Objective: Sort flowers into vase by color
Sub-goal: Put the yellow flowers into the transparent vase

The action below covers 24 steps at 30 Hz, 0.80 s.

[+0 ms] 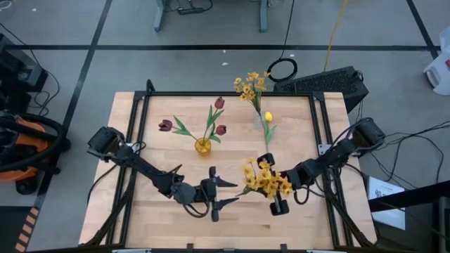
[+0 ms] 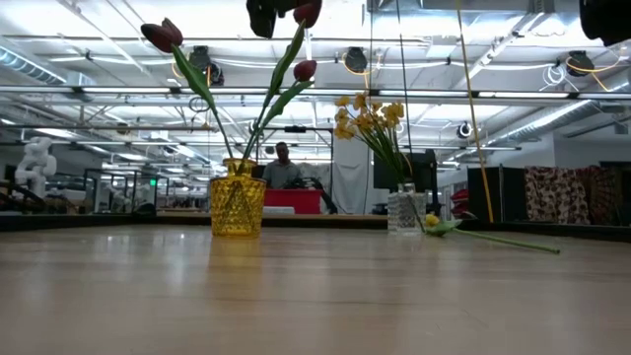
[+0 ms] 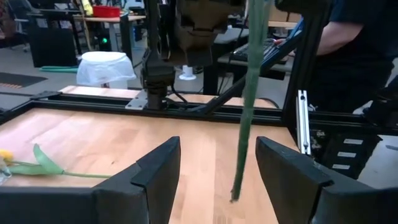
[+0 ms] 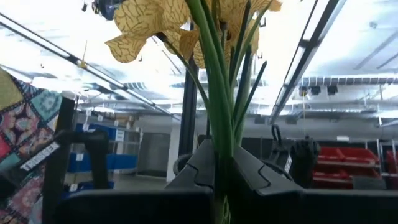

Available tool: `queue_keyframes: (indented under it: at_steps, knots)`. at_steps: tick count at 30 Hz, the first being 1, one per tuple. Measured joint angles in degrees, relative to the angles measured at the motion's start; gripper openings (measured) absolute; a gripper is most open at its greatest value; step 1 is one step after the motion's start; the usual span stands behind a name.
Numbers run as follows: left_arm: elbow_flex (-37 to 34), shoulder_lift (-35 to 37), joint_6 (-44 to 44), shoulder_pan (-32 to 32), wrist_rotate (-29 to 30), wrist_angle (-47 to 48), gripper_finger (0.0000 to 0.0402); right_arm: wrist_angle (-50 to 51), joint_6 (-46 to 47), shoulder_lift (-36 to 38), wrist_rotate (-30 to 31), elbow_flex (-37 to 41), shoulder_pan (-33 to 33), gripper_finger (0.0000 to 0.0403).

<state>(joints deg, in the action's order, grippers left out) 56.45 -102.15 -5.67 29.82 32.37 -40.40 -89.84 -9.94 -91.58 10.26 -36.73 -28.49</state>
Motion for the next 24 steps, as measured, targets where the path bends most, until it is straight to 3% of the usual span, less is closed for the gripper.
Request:
queue_keyframes:
  at_steps: [10, 24]
  knots:
    - [0.0, -1.0, 1.4, 0.0, -2.1, -1.0, 0.0197, 0.6, -4.2, -3.4, 0.3, -4.1, 0.0, 0.0008]
    - [0.0, -1.0, 3.5, 0.1, -2.1, 0.5, 0.0012, 2.5, -3.8, -3.3, 2.2, -4.0, 0.0, 0.0009]
